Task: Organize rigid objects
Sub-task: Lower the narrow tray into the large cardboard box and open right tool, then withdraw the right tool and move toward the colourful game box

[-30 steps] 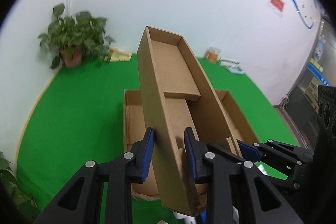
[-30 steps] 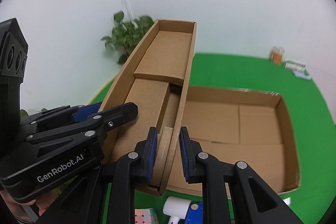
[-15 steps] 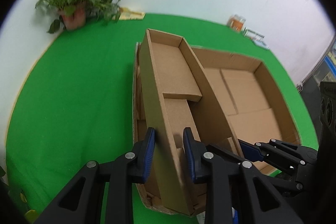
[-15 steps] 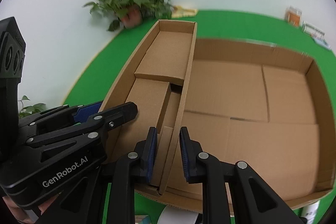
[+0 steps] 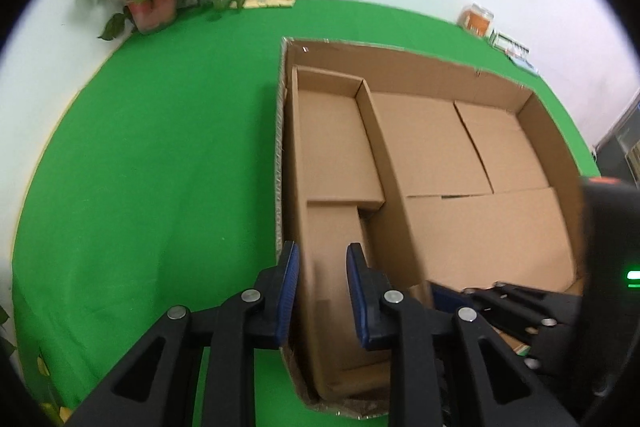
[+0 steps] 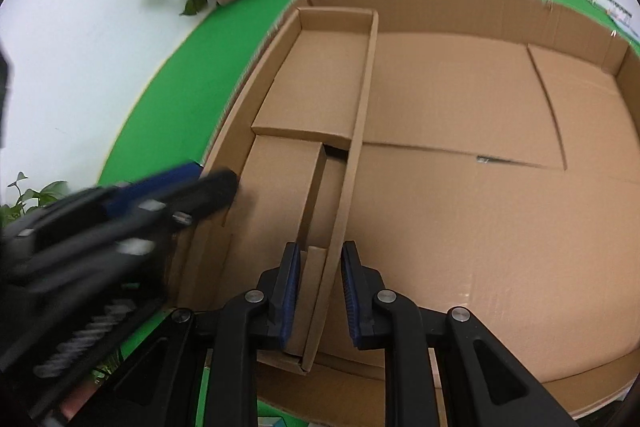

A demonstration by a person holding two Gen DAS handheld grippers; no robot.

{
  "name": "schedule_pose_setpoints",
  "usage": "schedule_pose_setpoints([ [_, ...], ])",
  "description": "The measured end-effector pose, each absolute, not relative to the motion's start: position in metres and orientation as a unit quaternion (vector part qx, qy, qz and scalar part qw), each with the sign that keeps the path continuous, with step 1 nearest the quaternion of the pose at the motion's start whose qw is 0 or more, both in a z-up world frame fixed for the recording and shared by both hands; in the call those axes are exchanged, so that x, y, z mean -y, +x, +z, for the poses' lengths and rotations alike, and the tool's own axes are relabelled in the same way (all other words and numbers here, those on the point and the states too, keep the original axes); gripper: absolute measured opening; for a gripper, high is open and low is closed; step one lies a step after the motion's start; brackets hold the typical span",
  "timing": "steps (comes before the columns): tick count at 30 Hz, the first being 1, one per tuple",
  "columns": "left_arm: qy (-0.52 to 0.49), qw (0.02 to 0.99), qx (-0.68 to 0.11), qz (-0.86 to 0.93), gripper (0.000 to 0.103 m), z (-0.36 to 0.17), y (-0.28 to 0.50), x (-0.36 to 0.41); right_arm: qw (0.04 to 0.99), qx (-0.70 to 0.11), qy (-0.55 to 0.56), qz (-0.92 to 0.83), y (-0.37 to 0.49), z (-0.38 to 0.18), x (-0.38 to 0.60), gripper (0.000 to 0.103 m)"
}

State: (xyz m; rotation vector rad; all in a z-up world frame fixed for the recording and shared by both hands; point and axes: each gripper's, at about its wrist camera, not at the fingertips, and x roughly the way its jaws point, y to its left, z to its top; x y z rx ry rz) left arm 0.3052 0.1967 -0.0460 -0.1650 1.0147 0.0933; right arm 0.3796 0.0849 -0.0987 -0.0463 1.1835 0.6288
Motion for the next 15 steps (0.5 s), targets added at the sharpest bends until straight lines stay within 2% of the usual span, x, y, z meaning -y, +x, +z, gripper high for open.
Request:
schedule_pose_setpoints([
  [4,-0.080,0.890,-0.447,0.046,0.024,-0.025,0.282,-0.193,0.780,-0.542,-0.019,0.312,0.380,-0.098,-0.091,0.032],
  [5,-0.077,0.898,-0.430,0.045,0.024,-0.018,0.275,-0.190,0.780,-0.538,-0.015,0.318,0.378,-0.094,-0.087,0.041],
  [6,-0.075,0.908,-0.411,0.044,0.024,-0.010,0.265,-0.189,0.783,-0.534,-0.015,0.320,0.374,-0.087,-0.082,0.060],
  [7,-0.070,0.917,-0.391,0.044,0.028,-0.001,0.255,-0.186,0.794,-0.516,-0.014,0.320,0.369,-0.077,-0.075,0.070],
  [8,-0.061,0.927,-0.367,0.045,0.033,0.010,0.240,-0.181,0.814,-0.487,-0.019,0.316,0.358,-0.060,-0.063,0.089],
  [9,-0.052,0.935,-0.348,0.048,0.055,0.019,0.228,-0.177,0.831,-0.462,-0.030,0.308,0.348,-0.046,-0.051,0.097],
  [10,-0.040,0.944,-0.323,0.053,0.083,0.029,0.212,-0.171,0.845,-0.439,-0.041,0.303,0.338,-0.033,-0.039,0.098],
  [13,-0.001,0.970,-0.233,0.071,0.103,0.055,0.159,-0.147,0.885,-0.363,-0.066,0.283,0.297,0.008,0.015,0.102],
  [15,0.007,0.975,-0.212,0.060,0.103,0.066,0.135,-0.134,0.906,-0.323,-0.074,0.262,0.267,0.027,0.056,0.102],
])
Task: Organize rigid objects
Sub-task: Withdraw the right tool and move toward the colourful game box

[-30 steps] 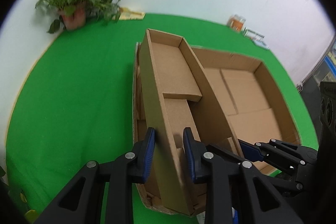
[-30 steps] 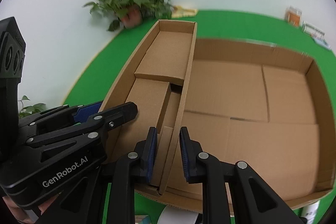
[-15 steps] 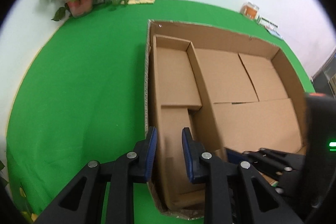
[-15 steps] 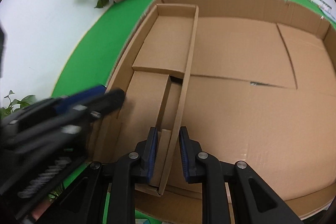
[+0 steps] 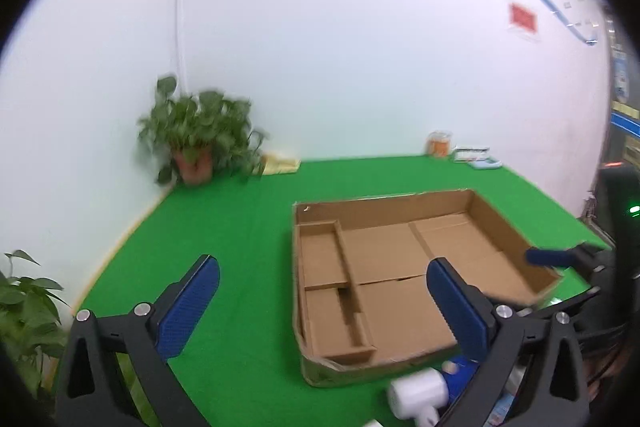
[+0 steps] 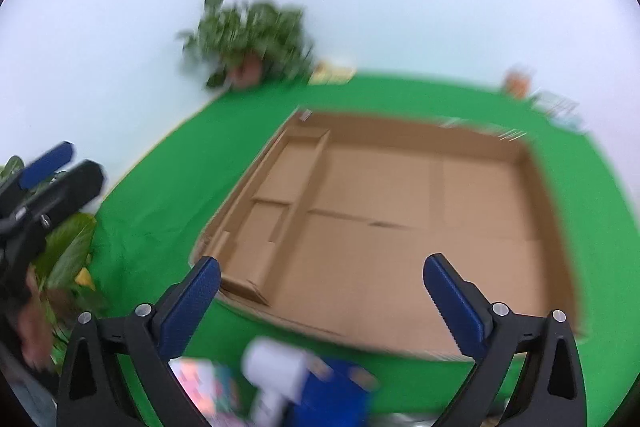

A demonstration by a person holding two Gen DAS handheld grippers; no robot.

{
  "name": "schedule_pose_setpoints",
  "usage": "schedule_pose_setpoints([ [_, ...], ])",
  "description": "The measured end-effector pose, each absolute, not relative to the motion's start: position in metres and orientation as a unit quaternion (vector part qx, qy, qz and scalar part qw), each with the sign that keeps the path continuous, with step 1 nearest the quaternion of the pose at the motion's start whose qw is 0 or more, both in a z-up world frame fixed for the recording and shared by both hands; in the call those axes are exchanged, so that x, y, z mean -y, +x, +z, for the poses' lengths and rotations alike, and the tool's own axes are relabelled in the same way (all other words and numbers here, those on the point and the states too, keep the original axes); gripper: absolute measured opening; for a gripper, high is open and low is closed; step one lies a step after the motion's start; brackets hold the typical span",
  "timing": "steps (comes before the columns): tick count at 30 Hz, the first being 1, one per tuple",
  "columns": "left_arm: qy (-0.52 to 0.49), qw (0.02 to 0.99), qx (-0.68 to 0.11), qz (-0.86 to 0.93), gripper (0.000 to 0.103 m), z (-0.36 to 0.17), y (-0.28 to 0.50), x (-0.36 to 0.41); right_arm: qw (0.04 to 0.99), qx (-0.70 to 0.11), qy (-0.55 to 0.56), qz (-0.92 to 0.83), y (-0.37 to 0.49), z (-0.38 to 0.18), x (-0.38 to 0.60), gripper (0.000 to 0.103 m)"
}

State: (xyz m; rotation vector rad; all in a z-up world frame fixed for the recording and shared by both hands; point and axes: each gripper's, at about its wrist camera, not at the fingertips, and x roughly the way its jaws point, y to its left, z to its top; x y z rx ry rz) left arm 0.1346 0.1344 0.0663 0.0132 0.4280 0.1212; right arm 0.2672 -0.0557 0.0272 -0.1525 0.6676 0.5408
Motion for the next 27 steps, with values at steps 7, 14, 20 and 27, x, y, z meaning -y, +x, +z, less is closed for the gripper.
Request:
schedule_pose_setpoints([
  [7,-0.034,0.974,-0.221,0.024,0.103,0.062,0.074,-0.106,0.943,-0.243,-0.095,0.205,0.156,0.043,0.167,0.102],
  [14,-0.050,0.968,-0.244,0.021,0.103,0.040,0.033,-0.072,0.935,-0.275,-0.097,0.203,0.093,0.018,0.196,0.102],
  [20,-0.074,0.957,-0.280,0.010,0.103,0.013,0.019,-0.049,0.930,-0.302,-0.072,0.196,0.075,-0.004,0.208,0.102],
  [27,-0.087,0.946,-0.312,-0.003,0.103,-0.004,0.016,-0.041,0.930,-0.298,-0.071,0.203,0.068,-0.011,0.209,0.102],
])
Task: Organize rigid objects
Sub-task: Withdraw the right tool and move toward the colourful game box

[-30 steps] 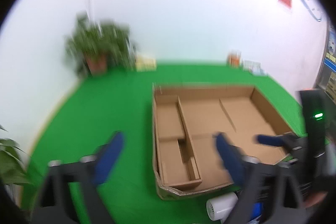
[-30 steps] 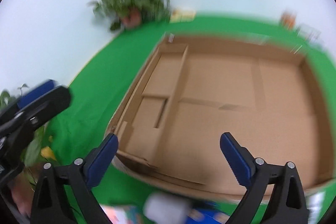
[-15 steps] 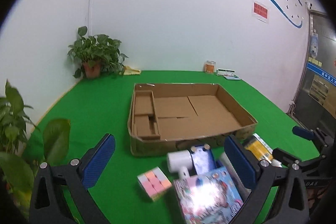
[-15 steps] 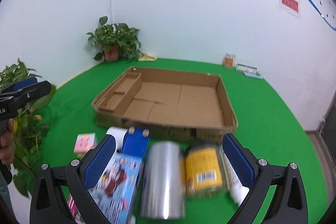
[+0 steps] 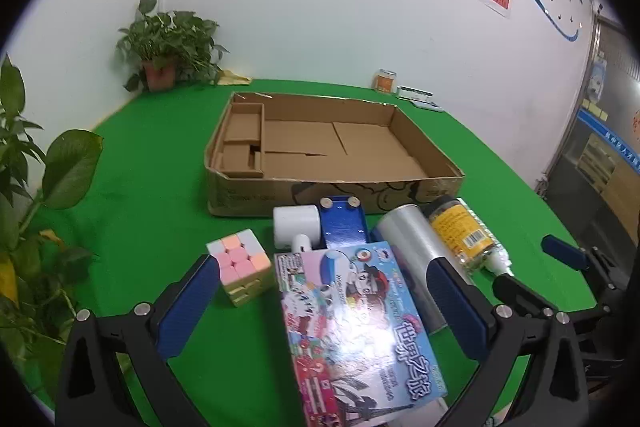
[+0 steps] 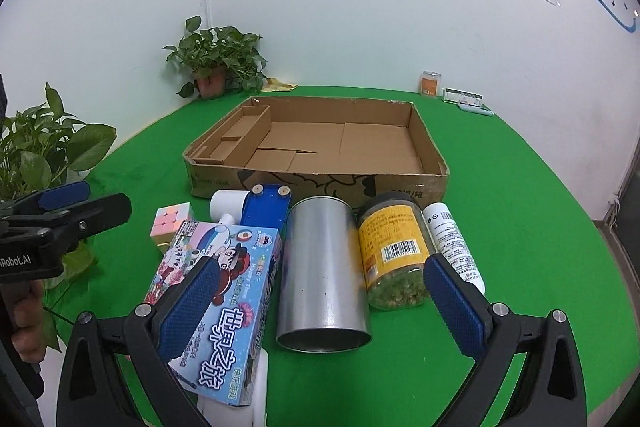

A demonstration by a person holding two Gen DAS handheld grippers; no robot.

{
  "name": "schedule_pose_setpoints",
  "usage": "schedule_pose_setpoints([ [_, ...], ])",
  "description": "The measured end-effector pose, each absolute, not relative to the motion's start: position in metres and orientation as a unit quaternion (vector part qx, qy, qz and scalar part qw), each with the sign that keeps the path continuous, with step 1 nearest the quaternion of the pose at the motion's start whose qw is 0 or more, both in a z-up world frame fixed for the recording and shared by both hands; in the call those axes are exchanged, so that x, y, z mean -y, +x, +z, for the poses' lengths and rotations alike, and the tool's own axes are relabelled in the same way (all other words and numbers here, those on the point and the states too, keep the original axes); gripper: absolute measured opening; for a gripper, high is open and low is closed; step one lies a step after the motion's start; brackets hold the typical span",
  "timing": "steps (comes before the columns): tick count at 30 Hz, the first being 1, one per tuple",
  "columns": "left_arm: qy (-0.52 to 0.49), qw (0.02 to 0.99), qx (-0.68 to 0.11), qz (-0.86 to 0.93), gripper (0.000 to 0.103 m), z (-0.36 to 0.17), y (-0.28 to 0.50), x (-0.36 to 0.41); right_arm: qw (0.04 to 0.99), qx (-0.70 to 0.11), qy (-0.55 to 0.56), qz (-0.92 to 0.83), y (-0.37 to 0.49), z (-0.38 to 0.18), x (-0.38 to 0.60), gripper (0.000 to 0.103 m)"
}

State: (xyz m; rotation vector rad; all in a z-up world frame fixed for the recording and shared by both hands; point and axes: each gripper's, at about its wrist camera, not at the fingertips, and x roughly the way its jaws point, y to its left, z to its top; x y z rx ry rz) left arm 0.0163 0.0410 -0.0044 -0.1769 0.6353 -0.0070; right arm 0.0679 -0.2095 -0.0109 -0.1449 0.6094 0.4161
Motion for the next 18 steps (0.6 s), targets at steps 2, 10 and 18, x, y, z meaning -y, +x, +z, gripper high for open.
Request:
schedule_pose_setpoints([
  [2,-0.103,0.944,-0.315,-0.015,0.103,-0.006,0.015,-0.043,0.930,-0.296,-0.073,0.208,0.066,-0.011,0.208,0.102],
  [10,-0.121,0.934,-0.334,-0.031,0.103,-0.014,0.012,-0.049,0.926,-0.298,-0.078,0.216,0.062,-0.016,0.200,0.102],
  [18,-0.103,0.939,-0.328,-0.003,0.103,-0.003,0.000,-0.076,0.920,-0.302,-0.086,0.233,0.062,-0.022,0.192,0.102],
])
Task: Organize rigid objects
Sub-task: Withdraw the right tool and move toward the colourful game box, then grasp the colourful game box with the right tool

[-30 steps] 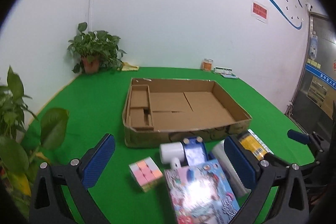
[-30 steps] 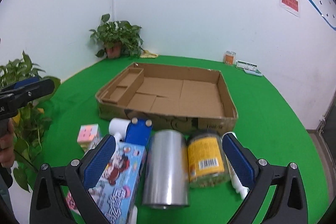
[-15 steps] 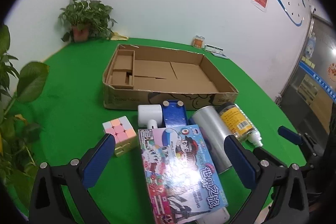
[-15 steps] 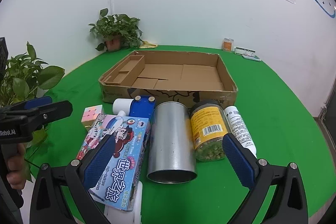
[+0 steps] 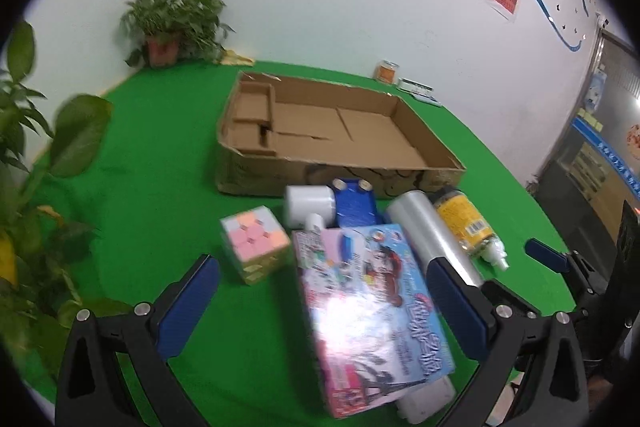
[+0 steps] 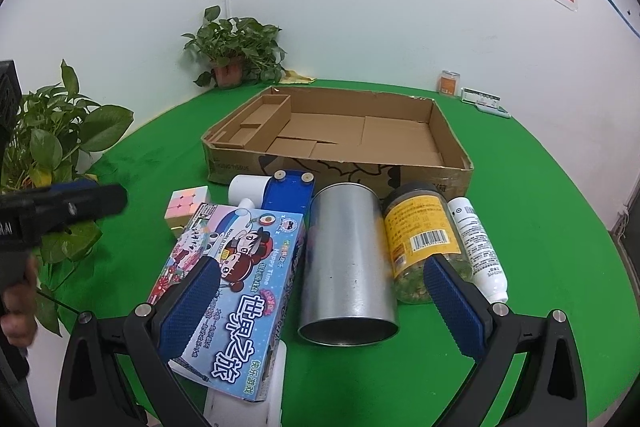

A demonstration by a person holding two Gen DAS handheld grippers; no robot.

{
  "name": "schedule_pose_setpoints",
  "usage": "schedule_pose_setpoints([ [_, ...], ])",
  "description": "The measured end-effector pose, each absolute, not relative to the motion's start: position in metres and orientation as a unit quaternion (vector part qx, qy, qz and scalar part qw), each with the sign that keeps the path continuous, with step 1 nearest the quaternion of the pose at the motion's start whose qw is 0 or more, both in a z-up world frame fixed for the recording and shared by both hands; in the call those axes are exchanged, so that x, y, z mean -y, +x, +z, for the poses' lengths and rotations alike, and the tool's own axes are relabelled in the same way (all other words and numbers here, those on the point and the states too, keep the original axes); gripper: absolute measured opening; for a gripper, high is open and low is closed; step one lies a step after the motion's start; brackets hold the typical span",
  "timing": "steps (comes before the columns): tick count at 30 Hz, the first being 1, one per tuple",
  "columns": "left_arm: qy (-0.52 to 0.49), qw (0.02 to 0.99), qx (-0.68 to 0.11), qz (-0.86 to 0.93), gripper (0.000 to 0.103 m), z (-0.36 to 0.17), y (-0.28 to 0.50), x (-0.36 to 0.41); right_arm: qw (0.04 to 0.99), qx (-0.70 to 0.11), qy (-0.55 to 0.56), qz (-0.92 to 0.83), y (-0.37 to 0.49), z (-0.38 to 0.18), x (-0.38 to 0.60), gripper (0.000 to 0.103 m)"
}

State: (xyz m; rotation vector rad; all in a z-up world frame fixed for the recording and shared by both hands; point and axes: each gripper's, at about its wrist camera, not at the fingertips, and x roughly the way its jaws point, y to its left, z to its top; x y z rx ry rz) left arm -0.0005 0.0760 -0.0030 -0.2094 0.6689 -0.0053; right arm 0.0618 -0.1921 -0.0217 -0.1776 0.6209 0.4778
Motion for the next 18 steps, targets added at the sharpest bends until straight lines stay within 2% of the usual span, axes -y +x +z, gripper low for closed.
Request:
schedule_pose_setpoints([
  [6,-0.075,0.942,-0.326,0.022,0.103,0.013,-0.014,-0.102,0.904,-0.291,-0.065,0.305,0.053,-0.027,0.195,0.102],
  [14,-0.175,0.875,-0.438,-0.106,0.102,-0.078,0.026,-0.077,0.865,-0.344,-0.077,0.358,0.050,-0.055,0.179,0.102],
  [18,-0.210,0.856,-0.450,-0.144,0.101,-0.098,0.034,-0.070,0.852,-0.379,-0.080,0.353,0.059,-0.072,0.171,0.102],
])
